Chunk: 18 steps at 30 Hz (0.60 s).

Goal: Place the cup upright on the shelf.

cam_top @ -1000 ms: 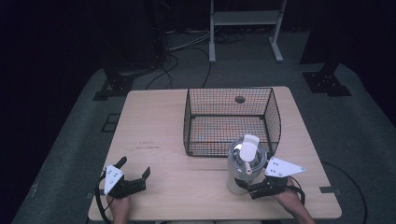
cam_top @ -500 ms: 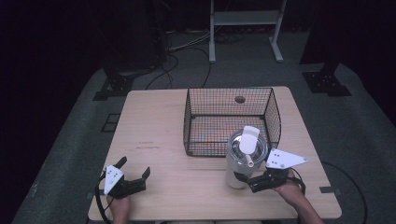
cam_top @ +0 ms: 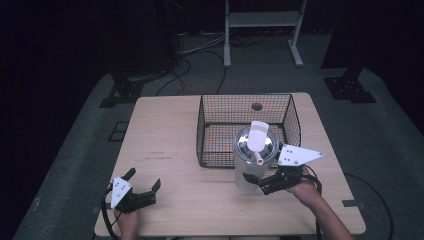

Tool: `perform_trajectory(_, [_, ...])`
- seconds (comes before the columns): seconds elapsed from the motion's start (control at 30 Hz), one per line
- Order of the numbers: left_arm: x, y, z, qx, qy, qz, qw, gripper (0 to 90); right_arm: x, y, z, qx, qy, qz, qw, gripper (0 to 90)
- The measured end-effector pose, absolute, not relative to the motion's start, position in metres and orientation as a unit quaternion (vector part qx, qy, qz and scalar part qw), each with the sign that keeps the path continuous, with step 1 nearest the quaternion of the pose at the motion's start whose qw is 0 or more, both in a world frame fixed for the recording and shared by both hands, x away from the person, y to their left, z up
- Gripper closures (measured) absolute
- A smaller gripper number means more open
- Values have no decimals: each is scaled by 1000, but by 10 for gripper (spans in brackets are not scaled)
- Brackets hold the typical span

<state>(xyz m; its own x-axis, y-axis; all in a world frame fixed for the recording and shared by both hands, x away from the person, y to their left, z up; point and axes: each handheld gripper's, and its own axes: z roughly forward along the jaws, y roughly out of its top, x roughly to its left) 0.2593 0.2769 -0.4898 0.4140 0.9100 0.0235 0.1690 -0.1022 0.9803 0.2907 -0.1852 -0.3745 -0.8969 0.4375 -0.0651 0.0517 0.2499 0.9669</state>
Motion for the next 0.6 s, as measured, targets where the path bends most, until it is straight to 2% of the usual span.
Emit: perform_trajectory(0.6, [260,278,-490,652,412,348,533,0,333,-164,-325,152,775,591,167,91])
